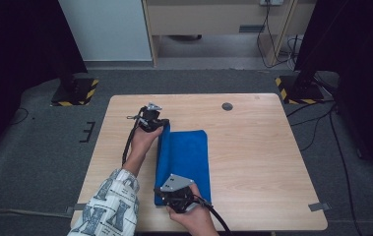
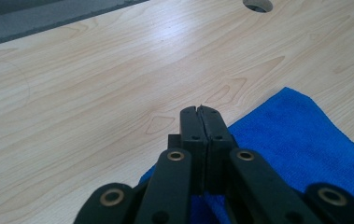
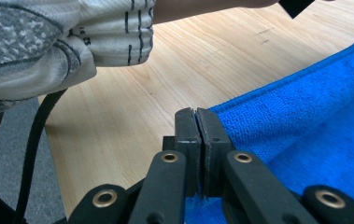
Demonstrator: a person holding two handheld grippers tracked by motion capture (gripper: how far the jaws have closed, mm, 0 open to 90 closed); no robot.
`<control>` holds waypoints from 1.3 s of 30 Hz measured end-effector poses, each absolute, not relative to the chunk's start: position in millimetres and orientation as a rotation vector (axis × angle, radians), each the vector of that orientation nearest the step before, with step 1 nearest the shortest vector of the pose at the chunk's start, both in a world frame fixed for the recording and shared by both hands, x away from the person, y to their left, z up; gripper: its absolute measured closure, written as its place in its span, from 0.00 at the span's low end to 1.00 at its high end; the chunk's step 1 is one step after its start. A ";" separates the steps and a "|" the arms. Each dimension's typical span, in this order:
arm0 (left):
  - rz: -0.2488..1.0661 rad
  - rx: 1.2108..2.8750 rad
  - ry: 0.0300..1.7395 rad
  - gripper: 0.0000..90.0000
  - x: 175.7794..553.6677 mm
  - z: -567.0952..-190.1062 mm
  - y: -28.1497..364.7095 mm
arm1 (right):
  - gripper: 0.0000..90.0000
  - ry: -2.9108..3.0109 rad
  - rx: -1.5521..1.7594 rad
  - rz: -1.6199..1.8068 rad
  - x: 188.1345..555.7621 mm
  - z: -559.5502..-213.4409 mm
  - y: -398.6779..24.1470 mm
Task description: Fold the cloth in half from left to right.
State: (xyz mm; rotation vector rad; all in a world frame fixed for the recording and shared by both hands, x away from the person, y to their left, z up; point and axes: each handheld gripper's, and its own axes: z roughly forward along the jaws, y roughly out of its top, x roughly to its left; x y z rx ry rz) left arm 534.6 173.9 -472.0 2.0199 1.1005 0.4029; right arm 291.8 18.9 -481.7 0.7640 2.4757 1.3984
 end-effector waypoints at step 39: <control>0.377 2.029 1.053 0.99 533.7 -475.9 128.3 | 0.98 2.464 0.855 1.366 293.1 -485.4 -32.8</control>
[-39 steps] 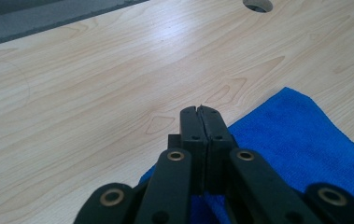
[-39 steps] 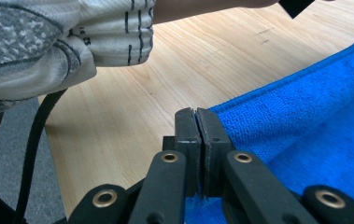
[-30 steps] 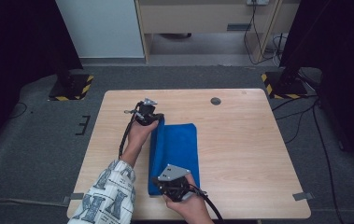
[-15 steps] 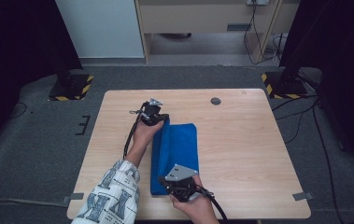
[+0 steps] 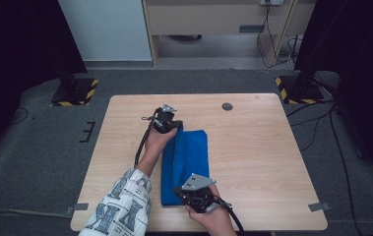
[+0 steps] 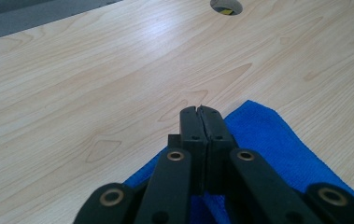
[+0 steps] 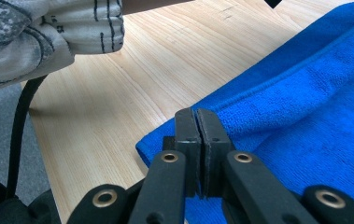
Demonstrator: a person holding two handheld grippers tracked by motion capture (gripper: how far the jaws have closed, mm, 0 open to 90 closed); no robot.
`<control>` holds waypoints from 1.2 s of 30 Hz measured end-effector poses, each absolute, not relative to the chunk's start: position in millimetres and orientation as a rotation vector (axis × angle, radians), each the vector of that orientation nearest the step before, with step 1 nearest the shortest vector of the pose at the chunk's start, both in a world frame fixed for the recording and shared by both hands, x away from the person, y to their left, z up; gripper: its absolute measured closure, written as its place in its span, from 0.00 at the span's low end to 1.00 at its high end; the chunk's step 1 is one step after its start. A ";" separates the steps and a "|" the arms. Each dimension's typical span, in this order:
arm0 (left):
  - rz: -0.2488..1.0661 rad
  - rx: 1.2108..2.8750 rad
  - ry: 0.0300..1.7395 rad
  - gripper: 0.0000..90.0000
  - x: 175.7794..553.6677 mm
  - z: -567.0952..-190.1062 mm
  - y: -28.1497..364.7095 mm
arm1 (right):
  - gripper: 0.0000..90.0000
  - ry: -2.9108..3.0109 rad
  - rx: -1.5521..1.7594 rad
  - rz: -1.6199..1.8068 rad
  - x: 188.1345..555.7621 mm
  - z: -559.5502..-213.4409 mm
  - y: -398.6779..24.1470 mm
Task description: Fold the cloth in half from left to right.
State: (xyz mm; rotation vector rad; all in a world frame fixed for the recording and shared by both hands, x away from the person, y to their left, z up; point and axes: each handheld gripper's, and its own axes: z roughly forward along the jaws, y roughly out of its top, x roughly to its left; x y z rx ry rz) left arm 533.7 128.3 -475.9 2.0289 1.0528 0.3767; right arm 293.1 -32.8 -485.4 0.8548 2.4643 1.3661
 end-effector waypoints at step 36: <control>0.342 2.008 1.034 0.99 531.6 -479.9 89.4 | 0.98 2.458 0.876 1.317 284.4 -488.4 -65.1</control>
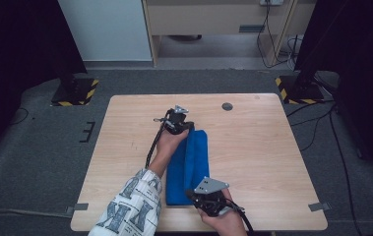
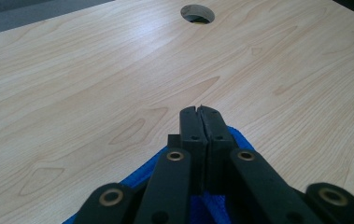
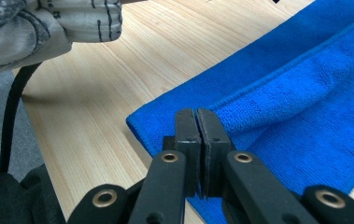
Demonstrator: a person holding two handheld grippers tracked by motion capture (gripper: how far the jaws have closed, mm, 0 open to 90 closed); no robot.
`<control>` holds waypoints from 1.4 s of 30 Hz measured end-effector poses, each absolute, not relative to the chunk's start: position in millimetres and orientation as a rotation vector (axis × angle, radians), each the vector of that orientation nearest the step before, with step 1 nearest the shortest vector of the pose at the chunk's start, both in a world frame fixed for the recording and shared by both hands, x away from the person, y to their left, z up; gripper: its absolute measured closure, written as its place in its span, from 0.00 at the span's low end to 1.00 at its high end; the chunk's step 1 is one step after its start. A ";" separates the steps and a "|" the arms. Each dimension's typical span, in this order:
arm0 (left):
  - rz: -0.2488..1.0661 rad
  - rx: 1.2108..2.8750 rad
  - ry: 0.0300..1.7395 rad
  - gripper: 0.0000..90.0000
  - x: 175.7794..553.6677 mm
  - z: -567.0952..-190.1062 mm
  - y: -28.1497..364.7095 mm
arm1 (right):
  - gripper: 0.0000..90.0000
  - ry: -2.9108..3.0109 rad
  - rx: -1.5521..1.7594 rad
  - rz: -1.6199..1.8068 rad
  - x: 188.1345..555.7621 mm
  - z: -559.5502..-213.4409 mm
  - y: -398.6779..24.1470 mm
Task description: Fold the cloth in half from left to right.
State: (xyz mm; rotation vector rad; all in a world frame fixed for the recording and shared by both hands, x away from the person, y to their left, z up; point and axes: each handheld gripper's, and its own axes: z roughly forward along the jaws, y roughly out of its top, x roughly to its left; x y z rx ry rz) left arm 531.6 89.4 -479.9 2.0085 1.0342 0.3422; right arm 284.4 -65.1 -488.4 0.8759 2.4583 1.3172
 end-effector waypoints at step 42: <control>0.361 2.055 1.022 0.54 534.9 -497.8 66.3 | 0.58 2.482 1.026 1.238 289.9 -508.2 -103.0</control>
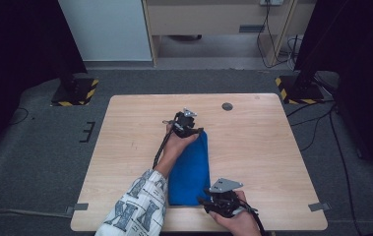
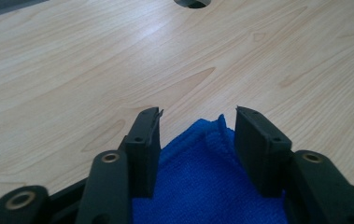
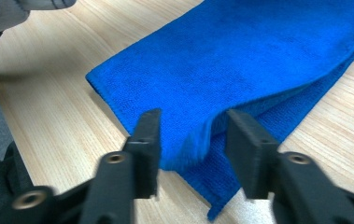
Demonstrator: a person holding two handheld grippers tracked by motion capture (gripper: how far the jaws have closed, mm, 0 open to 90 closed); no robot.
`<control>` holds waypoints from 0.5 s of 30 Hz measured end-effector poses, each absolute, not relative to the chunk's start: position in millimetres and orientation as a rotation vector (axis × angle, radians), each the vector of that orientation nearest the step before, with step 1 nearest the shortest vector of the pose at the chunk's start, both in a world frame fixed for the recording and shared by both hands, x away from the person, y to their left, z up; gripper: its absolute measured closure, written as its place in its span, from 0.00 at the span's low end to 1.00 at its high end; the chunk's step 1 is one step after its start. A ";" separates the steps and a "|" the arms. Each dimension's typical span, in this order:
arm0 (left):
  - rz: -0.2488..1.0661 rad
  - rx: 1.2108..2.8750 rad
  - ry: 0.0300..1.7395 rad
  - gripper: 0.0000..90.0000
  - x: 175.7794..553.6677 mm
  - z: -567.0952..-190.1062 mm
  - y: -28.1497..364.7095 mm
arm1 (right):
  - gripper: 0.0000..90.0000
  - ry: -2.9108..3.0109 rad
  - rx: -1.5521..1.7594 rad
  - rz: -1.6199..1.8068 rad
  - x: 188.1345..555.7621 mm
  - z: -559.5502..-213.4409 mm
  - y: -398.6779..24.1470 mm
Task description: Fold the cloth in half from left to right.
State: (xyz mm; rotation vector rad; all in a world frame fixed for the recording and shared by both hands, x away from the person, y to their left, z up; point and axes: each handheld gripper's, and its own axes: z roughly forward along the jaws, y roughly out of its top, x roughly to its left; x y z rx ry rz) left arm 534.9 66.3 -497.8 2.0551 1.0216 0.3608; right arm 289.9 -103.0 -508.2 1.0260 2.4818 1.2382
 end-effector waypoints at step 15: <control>0.324 2.042 0.971 0.20 526.8 -480.3 86.2 | 0.15 2.420 1.072 1.204 308.1 -509.0 -112.4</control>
